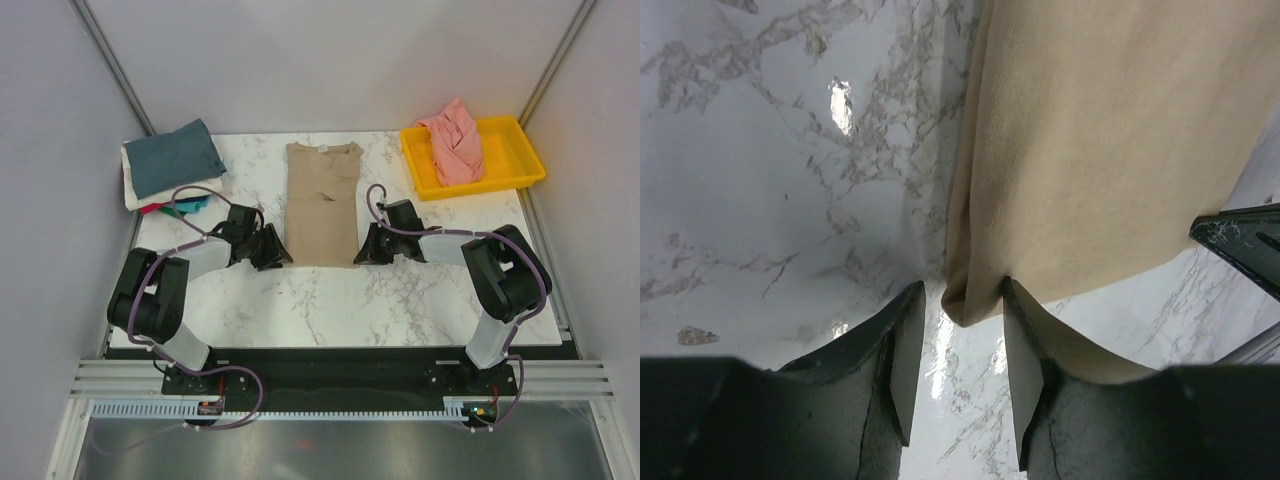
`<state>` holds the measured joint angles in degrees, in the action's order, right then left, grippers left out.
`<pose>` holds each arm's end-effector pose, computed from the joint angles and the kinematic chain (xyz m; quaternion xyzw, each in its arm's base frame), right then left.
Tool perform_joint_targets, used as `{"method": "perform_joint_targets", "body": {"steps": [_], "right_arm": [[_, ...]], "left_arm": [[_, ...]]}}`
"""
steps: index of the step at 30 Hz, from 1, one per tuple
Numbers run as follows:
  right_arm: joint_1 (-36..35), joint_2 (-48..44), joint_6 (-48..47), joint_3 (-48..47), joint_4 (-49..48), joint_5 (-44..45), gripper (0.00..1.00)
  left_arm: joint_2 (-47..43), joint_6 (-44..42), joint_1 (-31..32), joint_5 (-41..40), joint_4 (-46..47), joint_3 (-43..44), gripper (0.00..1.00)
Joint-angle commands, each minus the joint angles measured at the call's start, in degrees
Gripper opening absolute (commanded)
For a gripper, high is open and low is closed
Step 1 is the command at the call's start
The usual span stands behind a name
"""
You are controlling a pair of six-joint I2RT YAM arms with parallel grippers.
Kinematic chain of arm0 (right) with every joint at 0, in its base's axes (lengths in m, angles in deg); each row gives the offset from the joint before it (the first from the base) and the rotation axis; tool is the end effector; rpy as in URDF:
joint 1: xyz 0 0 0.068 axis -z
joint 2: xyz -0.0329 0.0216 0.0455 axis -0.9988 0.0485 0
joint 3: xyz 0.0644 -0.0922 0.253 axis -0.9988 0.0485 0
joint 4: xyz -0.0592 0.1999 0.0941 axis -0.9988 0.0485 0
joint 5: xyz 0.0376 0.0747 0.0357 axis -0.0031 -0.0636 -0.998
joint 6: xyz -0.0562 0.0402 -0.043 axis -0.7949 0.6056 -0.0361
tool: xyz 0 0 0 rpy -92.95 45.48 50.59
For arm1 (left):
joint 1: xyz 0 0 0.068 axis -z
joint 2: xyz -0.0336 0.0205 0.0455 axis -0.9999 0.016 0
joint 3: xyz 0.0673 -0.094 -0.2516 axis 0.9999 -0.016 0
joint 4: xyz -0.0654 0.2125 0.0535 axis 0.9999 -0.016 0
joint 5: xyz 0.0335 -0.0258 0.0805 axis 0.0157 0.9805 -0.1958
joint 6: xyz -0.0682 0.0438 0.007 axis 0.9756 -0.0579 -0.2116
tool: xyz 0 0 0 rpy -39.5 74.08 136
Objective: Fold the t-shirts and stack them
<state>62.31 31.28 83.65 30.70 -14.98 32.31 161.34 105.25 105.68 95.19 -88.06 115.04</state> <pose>0.2957 0.1678 0.1389 0.0233 0.9247 0.3301 0.1883 0.2737 -0.1039 0.1491 -0.1234 0.9371 -0.2625 0.1942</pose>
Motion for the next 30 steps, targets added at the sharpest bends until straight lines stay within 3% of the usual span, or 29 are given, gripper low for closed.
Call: {"method": "perform_joint_targets", "body": {"steps": [1, 3, 6, 8, 12, 16, 21, 30], "right_arm": [[-0.2, 0.7, -1.2, 0.4, -2.1, -1.1, 0.10], [-0.2, 1.0, -1.4, 0.3, -2.2, -1.2, 0.08], [-0.2, 1.3, -1.4, 0.3, -2.7, -1.4, 0.05], [-0.2, 1.3, -1.4, 0.3, -2.8, -1.5, 0.00], [-0.1, -1.7, -0.7, 3.1, -5.1, 0.4, 0.00], [-0.1, -7.3, -0.7, 6.2, -5.0, 1.9, 0.00], [-0.1, -18.9, -0.7, 10.0, 0.8, 2.7, 0.00], [-4.3, -47.3, 2.5, 10.6, 25.0, 9.0, 0.00]], "left_arm": [[2.7, 1.3, 0.4, -3.0, 1.5, 0.9, 0.45], [3.1, 1.2, 0.5, -3.1, 1.6, 1.1, 0.42], [3.4, 1.3, 0.8, -3.2, 1.9, 1.4, 0.31], [3.5, 1.2, 1.0, -3.3, 2.3, 1.5, 0.21], [2.6, 0.5, 2.0, -3.0, 3.1, 1.4, 0.02], [-1.6, 1.2, 4.0, -4.0, 0.0, 0.4, 0.02], [-13.6, 3.2, 8.4, -5.5, -6.7, -2.7, 0.02], [-36.6, 13.8, 24.9, -11.1, -24.8, -4.5, 0.02]]}}
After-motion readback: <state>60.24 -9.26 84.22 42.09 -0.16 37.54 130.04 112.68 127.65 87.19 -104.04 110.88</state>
